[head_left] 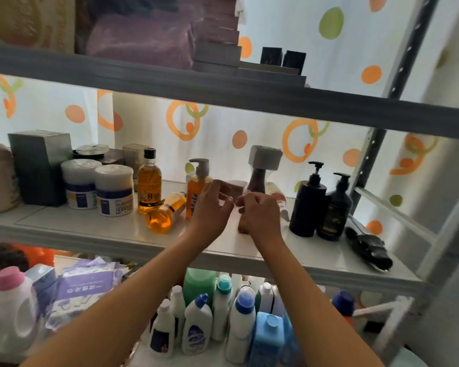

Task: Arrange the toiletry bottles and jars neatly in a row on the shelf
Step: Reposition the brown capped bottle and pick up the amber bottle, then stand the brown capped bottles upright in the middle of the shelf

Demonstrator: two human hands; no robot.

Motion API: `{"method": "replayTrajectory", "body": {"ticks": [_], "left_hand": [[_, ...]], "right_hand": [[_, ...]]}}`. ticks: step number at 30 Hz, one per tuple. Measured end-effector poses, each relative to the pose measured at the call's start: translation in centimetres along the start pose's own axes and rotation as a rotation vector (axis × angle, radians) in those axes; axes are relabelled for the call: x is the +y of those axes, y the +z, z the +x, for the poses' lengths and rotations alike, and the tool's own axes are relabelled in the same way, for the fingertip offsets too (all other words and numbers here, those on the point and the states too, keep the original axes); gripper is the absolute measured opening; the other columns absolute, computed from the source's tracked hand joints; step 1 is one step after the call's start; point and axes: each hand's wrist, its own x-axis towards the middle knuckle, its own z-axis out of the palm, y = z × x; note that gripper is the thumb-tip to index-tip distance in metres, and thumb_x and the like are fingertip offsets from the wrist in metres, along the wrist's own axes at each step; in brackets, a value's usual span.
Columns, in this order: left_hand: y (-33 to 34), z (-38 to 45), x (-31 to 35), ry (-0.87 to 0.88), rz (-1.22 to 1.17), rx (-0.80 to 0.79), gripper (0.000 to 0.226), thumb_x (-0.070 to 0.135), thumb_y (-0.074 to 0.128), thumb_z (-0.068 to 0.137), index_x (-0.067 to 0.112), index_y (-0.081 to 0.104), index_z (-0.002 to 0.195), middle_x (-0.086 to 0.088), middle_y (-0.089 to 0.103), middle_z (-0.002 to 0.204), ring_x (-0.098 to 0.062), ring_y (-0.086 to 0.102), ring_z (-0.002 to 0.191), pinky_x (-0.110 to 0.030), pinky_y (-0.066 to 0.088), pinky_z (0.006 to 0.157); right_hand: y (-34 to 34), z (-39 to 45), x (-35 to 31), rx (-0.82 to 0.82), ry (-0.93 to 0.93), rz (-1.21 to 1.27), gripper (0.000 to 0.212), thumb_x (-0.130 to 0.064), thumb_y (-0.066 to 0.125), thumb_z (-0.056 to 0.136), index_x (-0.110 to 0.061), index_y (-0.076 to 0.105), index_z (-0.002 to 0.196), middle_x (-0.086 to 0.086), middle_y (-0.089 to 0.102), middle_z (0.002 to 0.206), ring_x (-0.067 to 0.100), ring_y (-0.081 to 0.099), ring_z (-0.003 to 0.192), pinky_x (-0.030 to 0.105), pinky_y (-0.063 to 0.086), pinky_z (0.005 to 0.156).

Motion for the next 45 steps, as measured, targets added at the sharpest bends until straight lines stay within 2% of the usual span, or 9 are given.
{"method": "replayTrajectory", "body": {"ticks": [5,9,12,17,22,28,31,35,45], "left_hand": [[3.0,0.0,0.5,0.197,0.174,-0.239,0.01,0.008,0.059,0.091,0.017,0.062,0.089,0.0,0.06,0.096,-0.019,0.062,0.086,-0.012,0.04,0.067],[5.7,-0.1,-0.3,0.302,0.336,-0.411,0.03,0.007,0.064,0.09,0.018,0.065,0.118,-0.002,0.06,0.119,-0.02,0.064,0.098,-0.028,0.055,0.088],[7.3,0.1,-1.1,0.308,0.439,-0.38,0.041,0.009,0.062,0.092,0.026,0.06,0.129,0.001,0.059,0.124,-0.019,0.062,0.105,-0.03,0.053,0.094],[8.7,1.0,-2.0,0.373,0.537,-0.328,0.032,0.018,0.063,0.092,0.027,0.064,0.123,-0.002,0.056,0.118,-0.022,0.06,0.108,-0.032,0.053,0.093],[9.4,2.1,-3.0,0.336,0.595,-0.337,0.043,0.014,0.06,0.093,0.025,0.054,0.134,-0.004,0.051,0.131,-0.027,0.055,0.118,-0.038,0.051,0.098],[10.4,3.5,-2.7,0.321,0.572,-0.335,0.039,0.018,0.061,0.092,0.022,0.057,0.131,-0.001,0.054,0.127,-0.024,0.06,0.11,-0.036,0.052,0.096],[10.4,3.8,-2.4,0.373,0.562,-0.341,0.036,0.014,0.064,0.09,0.023,0.062,0.125,0.0,0.054,0.124,-0.021,0.058,0.11,-0.035,0.053,0.095],[10.2,3.4,-2.9,0.428,0.558,-0.364,0.03,0.012,0.063,0.09,0.023,0.065,0.118,0.001,0.053,0.121,-0.019,0.056,0.107,-0.032,0.054,0.088],[8.7,2.4,-3.7,0.511,0.565,-0.396,0.027,0.015,0.059,0.093,0.025,0.065,0.117,0.001,0.053,0.122,-0.018,0.055,0.107,-0.03,0.049,0.09]], "right_hand": [[-4.0,0.9,2.9,0.087,0.0,-0.119,0.025,-0.02,0.052,0.1,-0.008,0.07,0.111,0.007,0.072,0.109,0.012,0.061,0.09,0.013,0.046,0.076],[-5.4,2.1,5.0,0.085,0.016,-0.162,0.026,-0.02,0.059,0.098,-0.011,0.068,0.12,0.008,0.069,0.121,0.022,0.066,0.107,0.03,0.051,0.095],[-6.0,2.7,6.2,0.161,0.021,-0.14,0.026,-0.019,0.062,0.096,-0.01,0.069,0.12,0.008,0.07,0.121,0.022,0.066,0.106,0.032,0.053,0.095],[-5.3,4.0,8.8,0.135,0.007,-0.191,0.03,-0.012,0.061,0.095,-0.007,0.066,0.125,0.012,0.069,0.122,0.026,0.067,0.107,0.037,0.055,0.096],[-4.3,5.6,11.6,0.101,-0.055,-0.378,0.028,-0.005,0.054,0.096,-0.006,0.064,0.122,0.011,0.069,0.117,0.025,0.067,0.106,0.023,0.048,0.089],[-2.6,7.6,12.2,0.043,-0.174,-0.635,0.032,-0.006,0.053,0.098,-0.001,0.06,0.128,0.015,0.068,0.121,0.031,0.072,0.097,0.035,0.06,0.083],[-2.1,8.9,11.5,0.004,-0.066,-0.796,0.035,-0.007,0.058,0.096,0.001,0.056,0.13,0.018,0.061,0.129,0.033,0.069,0.101,0.037,0.058,0.084],[-1.2,10.0,11.8,-0.019,0.103,-0.865,0.029,-0.006,0.054,0.097,0.0,0.059,0.124,0.016,0.066,0.119,0.029,0.069,0.1,0.034,0.056,0.08],[0.0,9.3,12.2,-0.019,0.079,-1.008,0.036,-0.009,0.06,0.095,-0.003,0.055,0.13,0.014,0.061,0.115,0.027,0.07,0.091,0.03,0.052,0.068]]}}
